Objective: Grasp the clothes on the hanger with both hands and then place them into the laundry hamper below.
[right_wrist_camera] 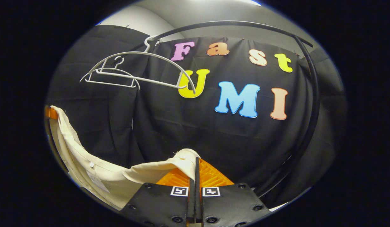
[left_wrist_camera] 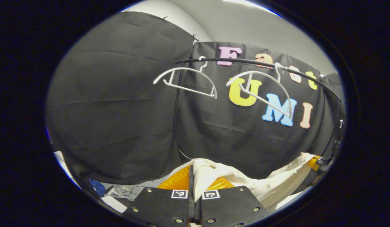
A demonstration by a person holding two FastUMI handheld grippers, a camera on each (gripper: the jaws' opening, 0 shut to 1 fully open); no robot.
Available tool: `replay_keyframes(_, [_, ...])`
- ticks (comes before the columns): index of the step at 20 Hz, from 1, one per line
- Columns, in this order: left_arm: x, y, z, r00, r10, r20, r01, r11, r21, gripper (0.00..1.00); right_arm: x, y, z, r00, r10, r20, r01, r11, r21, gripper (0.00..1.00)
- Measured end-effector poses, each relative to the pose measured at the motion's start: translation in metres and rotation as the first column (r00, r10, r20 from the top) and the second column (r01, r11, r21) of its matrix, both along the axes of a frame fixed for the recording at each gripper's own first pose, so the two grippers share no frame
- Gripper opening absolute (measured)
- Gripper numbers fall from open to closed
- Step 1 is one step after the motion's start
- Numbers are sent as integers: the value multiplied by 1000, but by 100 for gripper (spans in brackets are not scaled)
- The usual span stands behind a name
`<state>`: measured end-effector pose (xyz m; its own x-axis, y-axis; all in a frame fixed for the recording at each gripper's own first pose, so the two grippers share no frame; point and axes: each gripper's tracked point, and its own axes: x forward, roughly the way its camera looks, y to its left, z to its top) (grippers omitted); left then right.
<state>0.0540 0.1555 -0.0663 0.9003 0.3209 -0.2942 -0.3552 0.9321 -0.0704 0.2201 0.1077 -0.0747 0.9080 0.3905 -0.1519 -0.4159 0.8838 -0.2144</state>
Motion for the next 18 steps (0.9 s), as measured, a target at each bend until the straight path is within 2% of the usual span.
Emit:
replay_keyframes(3, [14, -1, -21, 996, -82, -47, 82, 996, -20, 1, -27, 14, -7, 999, -35, -25, 35, 999, 2, 2])
replay_keyframes(6, [12, 2, -43, 982, -171, -83, 169, 985, -41, 1, -57, 27, -28, 992, -68, -105, 71, 997, 23, 2])
replay_keyframes(12, [-6, 14, -86, 944, -286, -163, 284, 958, -38, 1, -99, 48, -69, 955, -159, -250, 180, 981, 66, 3])
replay_keyframes(18, [-5, 23, -127, 915, -329, -234, 325, 944, -58, 2, -121, 85, -103, 929, -129, -347, 142, 990, 13, 4])
